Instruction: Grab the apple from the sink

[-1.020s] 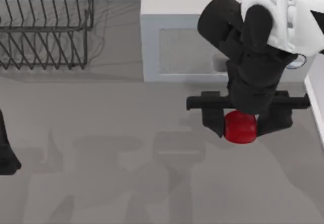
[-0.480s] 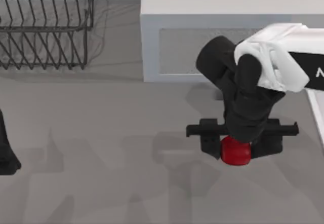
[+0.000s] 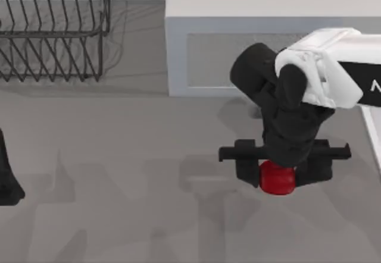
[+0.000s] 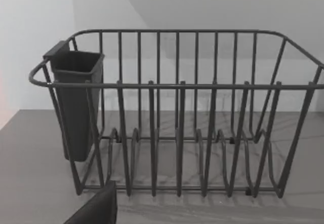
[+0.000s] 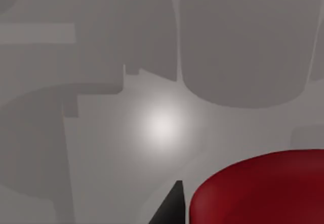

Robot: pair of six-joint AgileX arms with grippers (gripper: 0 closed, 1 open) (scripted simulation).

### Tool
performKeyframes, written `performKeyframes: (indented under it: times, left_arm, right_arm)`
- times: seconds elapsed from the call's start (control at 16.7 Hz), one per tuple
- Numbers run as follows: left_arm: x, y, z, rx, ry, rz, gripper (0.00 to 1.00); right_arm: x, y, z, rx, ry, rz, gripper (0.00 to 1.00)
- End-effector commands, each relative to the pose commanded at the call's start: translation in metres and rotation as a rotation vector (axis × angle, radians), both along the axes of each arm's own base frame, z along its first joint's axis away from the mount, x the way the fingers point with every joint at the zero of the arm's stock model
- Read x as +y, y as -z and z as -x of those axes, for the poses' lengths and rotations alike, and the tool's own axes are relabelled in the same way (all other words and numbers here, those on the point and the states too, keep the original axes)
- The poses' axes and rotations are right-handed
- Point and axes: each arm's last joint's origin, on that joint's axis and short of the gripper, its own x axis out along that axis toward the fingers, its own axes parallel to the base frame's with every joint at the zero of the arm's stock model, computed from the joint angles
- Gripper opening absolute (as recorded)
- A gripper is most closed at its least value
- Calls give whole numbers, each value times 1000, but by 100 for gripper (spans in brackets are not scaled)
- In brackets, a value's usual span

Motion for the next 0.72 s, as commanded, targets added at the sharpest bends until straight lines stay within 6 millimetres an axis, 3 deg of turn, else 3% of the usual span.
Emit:
performKeyframes:
  times: [0.36,0.72]
  left_arm:
    - [0,0,0,0,0,0,100]
    - [0,0,0,0,0,0,100]
  right_arm:
    - [0,0,0,0,0,0,98]
    - [0,0,0,0,0,0,100]
